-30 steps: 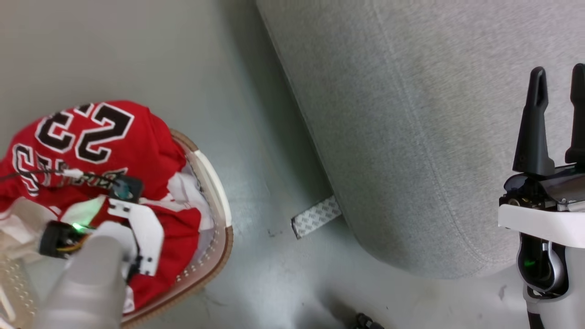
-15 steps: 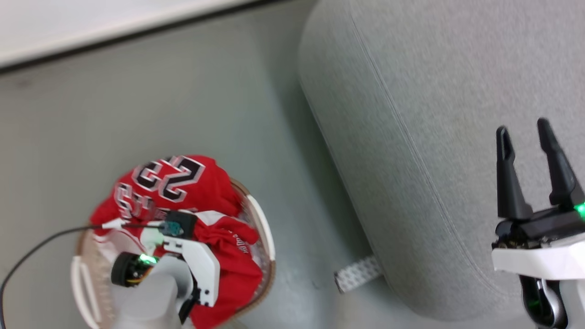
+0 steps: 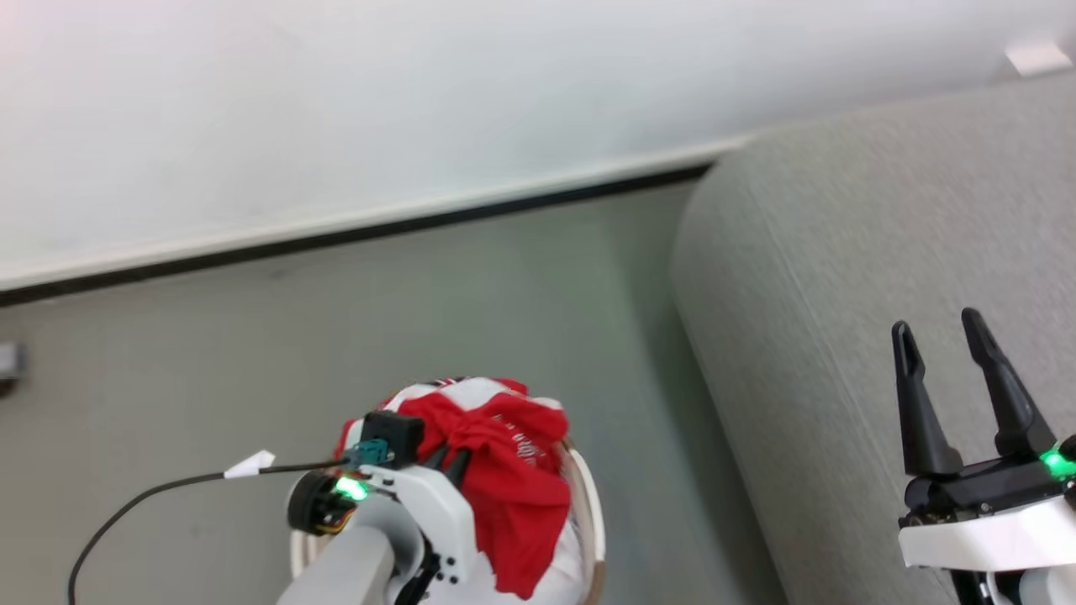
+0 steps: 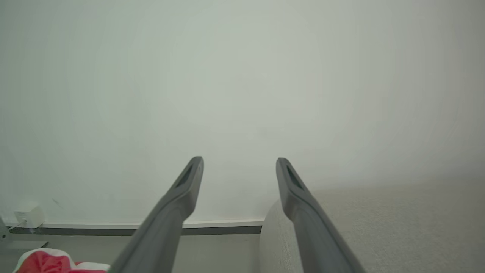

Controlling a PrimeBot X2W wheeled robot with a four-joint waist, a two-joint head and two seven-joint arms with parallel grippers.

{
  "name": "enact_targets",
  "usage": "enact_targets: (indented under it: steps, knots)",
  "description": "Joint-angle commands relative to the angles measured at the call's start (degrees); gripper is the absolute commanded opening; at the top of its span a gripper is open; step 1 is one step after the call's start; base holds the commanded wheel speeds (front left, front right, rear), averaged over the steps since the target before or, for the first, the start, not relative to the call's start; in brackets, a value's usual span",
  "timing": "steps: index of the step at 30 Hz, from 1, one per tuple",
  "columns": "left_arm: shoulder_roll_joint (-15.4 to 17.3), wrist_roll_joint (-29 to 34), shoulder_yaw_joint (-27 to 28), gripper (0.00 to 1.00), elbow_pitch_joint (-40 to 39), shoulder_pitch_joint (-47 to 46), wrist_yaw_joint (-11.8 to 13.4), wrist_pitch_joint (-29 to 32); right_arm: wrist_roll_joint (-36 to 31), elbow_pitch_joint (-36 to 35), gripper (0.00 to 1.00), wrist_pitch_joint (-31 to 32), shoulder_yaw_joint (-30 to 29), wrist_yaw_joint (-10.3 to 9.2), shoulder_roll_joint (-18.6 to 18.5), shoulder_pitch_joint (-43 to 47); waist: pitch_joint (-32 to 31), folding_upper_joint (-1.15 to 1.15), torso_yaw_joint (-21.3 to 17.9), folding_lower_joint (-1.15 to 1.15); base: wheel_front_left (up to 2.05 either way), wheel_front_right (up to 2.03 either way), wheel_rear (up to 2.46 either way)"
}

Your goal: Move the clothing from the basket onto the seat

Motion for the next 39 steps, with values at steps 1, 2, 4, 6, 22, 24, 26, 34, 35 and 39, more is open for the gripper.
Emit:
enact_targets:
  steps: [1, 2, 4, 6, 22, 24, 26, 34, 35, 39]
  knots:
    - [0.15, -1.0, -0.99, 0.0, -1.57, 0.89, -0.12, -0.95, -0.32, 0.28, 1.0, 0.03, 0.27, 0.17, -0.35, 1.11, -4.31, 0.0, 3.96, 0.01, 0.0, 0.0, 0.0]
    - [0.28, -1.92, -1.61, 0.0, -2.78, 1.04, -0.12, -1.17, -0.33, 0.34, 1.0, 0.03, 0.54, 0.17, -0.35, 1.44, -4.99, 0.0, 4.38, 0.01, 0.0, 0.0, 0.0]
    - [1.05, -2.91, -2.42, 0.0, -5.33, 1.02, -0.12, -1.64, -0.42, 0.49, 1.0, 0.03, 1.06, 0.17, -0.14, 2.2, -6.28, 0.0, 5.19, 0.01, 0.0, 0.0, 0.0]
    - [1.63, -3.89, -2.83, 0.0, -8.14, 0.98, -0.12, -1.83, -0.56, 0.71, 1.0, 0.03, 1.84, 0.17, 0.0, 2.93, -7.45, 0.0, 5.93, 0.01, 0.0, 0.0, 0.0]
    - [6.02, -6.4, 1.81, 0.0, -36.93, 0.99, 3.93, -0.11, 0.46, 0.7, 1.0, 0.03, 7.02, 0.17, 0.94, 4.5, -11.15, 0.0, 8.91, 0.01, 0.0, 0.0, 0.0]
    - [6.66, -6.83, 2.23, 0.0, -40.15, 1.77, 4.8, 0.96, 0.49, 0.78, 1.0, 0.03, 7.61, 0.17, 1.2, 4.04, -11.08, 0.0, 8.73, 0.01, 0.0, 0.0, 0.0]
    - [7.08, -7.21, 2.36, 0.0, -42.85, 2.69, 5.53, 2.1, 0.56, 0.79, 1.0, 0.03, 8.25, 0.17, 1.45, 3.55, -11.0, 0.0, 8.62, 0.01, 0.0, 0.0, 0.0]
    - [8.12, -7.53, 1.91, 0.0, -47.97, 4.99, 6.81, 4.44, 0.5, 1.31, 1.0, 0.03, 11.29, 0.17, 0.85, 2.65, -10.67, 0.0, 8.5, 0.01, 0.0, 0.0, 0.0]
    - [8.1, -7.56, 1.75, 0.0, -48.38, 5.19, 6.92, 4.7, 0.55, 1.39, 1.0, 0.03, 11.76, 0.17, 0.77, 2.61, -10.63, 0.0, 8.56, 0.01, 0.0, 0.0, 0.0]
    - [7.82, -7.61, 0.77, 0.0, -49.44, 5.89, 6.79, 5.29, 1.27, 1.5, 1.0, 0.03, 14.63, 0.17, 0.03, 1.79, -10.4, 0.0, 8.95, 0.01, 0.0, 0.0, 0.0]
